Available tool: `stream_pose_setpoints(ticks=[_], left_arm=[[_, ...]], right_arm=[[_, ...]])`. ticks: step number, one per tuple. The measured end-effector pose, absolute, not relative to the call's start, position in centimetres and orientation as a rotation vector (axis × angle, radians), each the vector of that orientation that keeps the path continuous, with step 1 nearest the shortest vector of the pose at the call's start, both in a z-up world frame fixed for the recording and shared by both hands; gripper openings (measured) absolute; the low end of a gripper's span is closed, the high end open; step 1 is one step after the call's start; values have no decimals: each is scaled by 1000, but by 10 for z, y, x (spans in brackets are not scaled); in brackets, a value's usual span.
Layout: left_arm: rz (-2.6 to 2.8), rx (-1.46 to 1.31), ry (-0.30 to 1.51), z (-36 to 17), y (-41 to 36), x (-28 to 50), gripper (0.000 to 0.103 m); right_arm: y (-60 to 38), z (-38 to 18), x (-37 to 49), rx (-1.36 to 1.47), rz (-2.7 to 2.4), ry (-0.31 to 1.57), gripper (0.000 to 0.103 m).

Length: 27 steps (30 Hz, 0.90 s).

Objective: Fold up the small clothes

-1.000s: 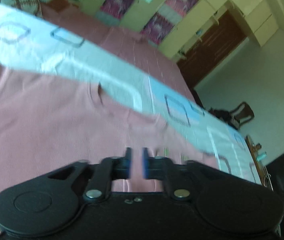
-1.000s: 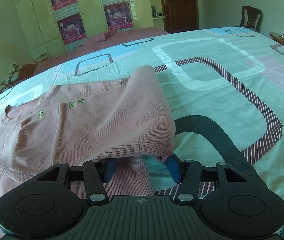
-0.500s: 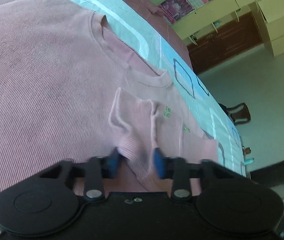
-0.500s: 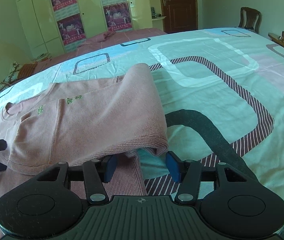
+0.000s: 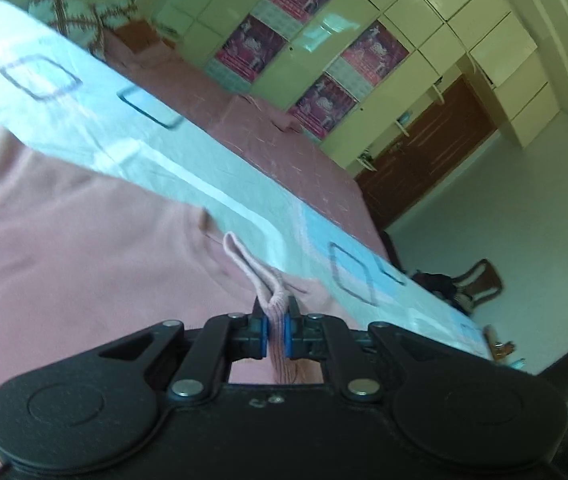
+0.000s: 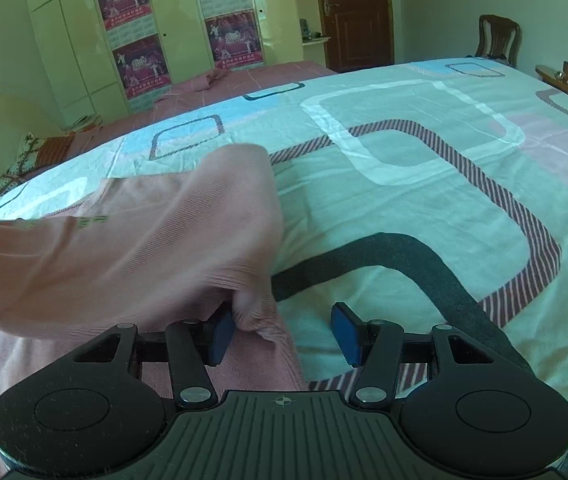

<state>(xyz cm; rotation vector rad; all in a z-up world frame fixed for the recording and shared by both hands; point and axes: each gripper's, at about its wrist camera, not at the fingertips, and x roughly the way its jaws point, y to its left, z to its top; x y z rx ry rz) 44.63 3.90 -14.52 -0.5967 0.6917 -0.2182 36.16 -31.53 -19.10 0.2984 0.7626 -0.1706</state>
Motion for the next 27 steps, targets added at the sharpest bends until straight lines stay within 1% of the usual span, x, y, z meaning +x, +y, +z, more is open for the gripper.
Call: stream_pose_setpoints(ticks=[1,2,7,9,12,13,14,15,16,17,21,25,27], left_arm=[[-196,-585,699,-149,46,444,6],[-175,-581,716,-155,51,442,6],[-105,-511,802,-194,54,433,6],[-99,-484,818,-204,53,431,7],[-96,-445,820,-198,52,428,13],[-87,-444,821,-195,55,427,22],[-67,-443,816,-192,59,424,34],[-49,-446,810,-189,63,422,44],[-26,-457,799,-187,68,419,69],[-10,-468,782,-183,72,416,83],[-40,-480,781,-179,71,426,82],[-41,-432,821,-192,53,446,82],[-32,-380,812,-196,46,449,82]], right_arm=[[-313,-191,363,289,-158,766,12],[-310,-191,365,281,-155,777,8],[-313,-190,357,294,-169,745,8],[-320,-195,355,328,-197,773,8],[-322,-194,351,306,-178,795,8],[-321,-193,350,298,-168,802,8],[-323,-191,346,302,-164,804,9],[-325,-189,342,308,-155,802,9],[-327,-187,338,312,-149,800,9],[-329,-184,333,317,-146,797,9],[-337,-171,333,339,-129,769,9],[-341,-169,364,354,-117,763,9],[-341,-171,382,360,-103,773,9]])
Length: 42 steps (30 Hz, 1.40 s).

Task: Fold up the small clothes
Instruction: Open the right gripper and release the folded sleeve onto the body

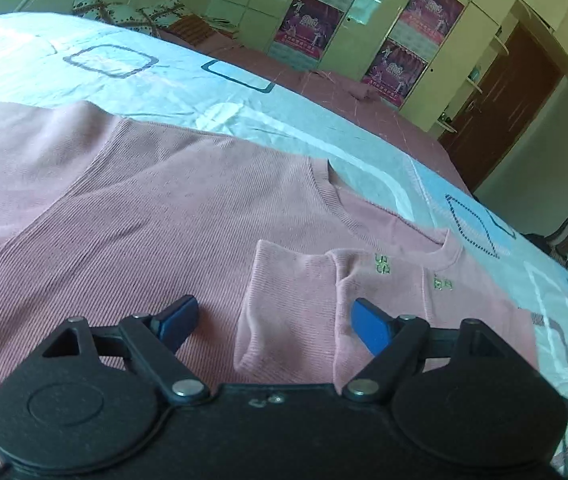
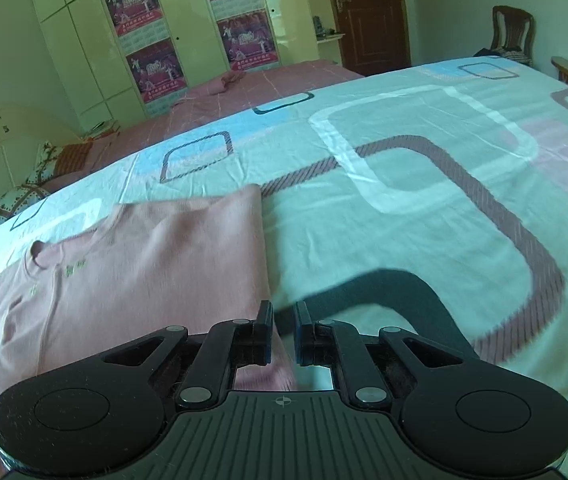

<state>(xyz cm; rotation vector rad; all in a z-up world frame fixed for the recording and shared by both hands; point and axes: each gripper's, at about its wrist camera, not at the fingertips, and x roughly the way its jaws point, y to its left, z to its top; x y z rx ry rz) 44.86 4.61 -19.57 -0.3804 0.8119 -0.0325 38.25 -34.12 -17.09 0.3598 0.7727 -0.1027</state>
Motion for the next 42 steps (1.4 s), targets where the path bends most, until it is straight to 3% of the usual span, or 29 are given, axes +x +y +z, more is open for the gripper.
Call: stream_pose_setpoints(ticks=[4,5,6,8,14,17,19,21,23,32,34,36,37,42], left_arm=[[-21,-286,799,-198,39,443,67],[-21,-271,793,-199,39,441,65],[-26,-256,789,-199,39,440,64],[-36,-237,785,-199,39,439,64],[-29,-220,779,-199,37,437,64],[-21,-202,774,-200,34,435,64],[-18,-198,774,-200,34,435,64],[-18,-193,775,-199,33,435,64],[-19,-184,776,-199,33,434,64],[-13,-176,800,-192,36,434,64],[3,-198,800,-188,38,432,64],[11,-220,796,-185,40,429,64],[12,-225,795,-183,39,427,64],[1,-184,817,-184,28,423,66]], right_arm=[[-340,-179,424,353,-76,796,11],[-340,-182,437,351,-73,806,17],[-341,-184,447,352,-74,808,34],[-343,-187,463,350,-84,801,55],[-343,-196,506,346,-75,804,54],[-338,-199,520,312,-58,819,30],[-333,-200,523,282,-53,820,28],[-329,-200,522,245,-45,818,13],[-328,-200,519,211,-50,809,10],[-319,-196,513,183,-111,774,11],[-316,-188,506,184,-94,772,15],[-311,-179,497,184,-71,763,31],[-307,-175,493,184,-56,757,34],[-278,-163,475,178,41,751,34]])
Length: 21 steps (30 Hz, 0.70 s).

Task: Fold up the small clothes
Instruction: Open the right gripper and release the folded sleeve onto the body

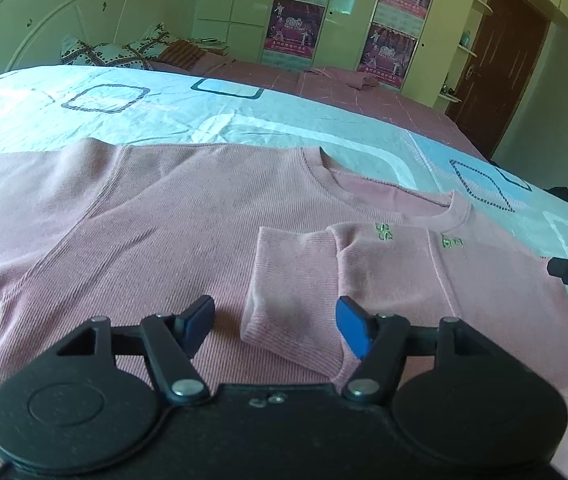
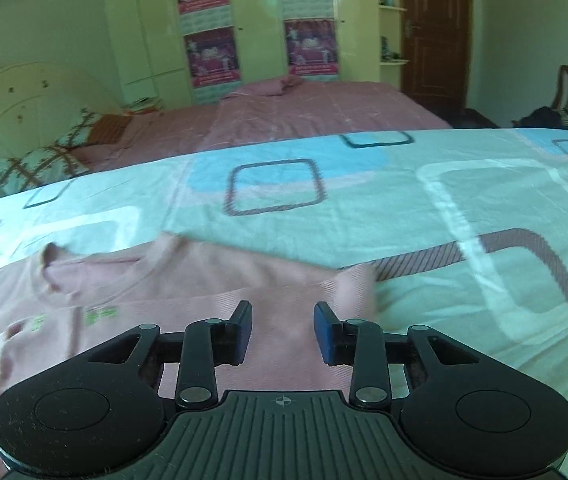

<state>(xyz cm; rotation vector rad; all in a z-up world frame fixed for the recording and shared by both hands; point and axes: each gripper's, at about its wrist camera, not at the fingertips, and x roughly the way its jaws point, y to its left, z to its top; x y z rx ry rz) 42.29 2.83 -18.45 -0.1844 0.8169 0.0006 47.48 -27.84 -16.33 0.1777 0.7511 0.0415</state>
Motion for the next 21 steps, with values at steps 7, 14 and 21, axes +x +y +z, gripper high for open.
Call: stream_pose_setpoints(ticks=[7,14,21], left_arm=[[20,-107,826,-191,25,421,69],[32,-103,879,-184,30,420,70],[111,-192,857,-156,61,380,72]], right_arm=[[-230,-172,451,142,166,798,34],[-205,-194,423,34,193,808,34],[-205,-180,409,95,235,807,34]])
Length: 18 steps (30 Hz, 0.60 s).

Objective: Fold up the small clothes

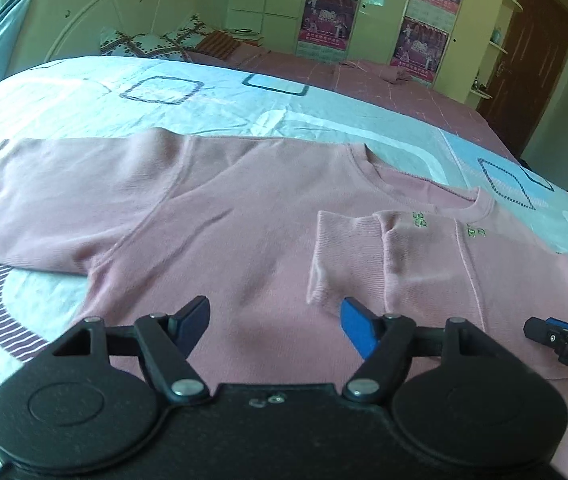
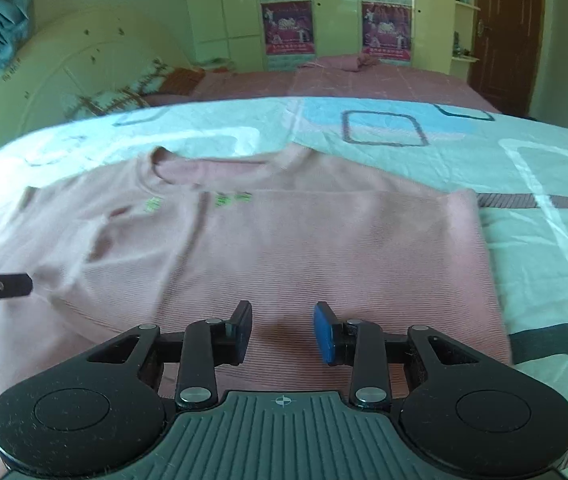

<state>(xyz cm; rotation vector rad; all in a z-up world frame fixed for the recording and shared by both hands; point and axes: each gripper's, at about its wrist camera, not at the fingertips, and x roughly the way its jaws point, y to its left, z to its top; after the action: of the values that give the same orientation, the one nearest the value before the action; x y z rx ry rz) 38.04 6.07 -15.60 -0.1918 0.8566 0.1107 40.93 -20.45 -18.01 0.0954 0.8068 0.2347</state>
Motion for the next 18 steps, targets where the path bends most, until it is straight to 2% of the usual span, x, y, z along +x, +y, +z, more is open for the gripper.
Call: stream_pose_setpoints(ticks=[8,18], left_arm=[[248,-356,838,-141,150,331,75],[408,-592,767,-146,313,311,75]], right_arm=[[-159,-171,399,144,311,819,34],[-74,-156,392,138,327,826,34]])
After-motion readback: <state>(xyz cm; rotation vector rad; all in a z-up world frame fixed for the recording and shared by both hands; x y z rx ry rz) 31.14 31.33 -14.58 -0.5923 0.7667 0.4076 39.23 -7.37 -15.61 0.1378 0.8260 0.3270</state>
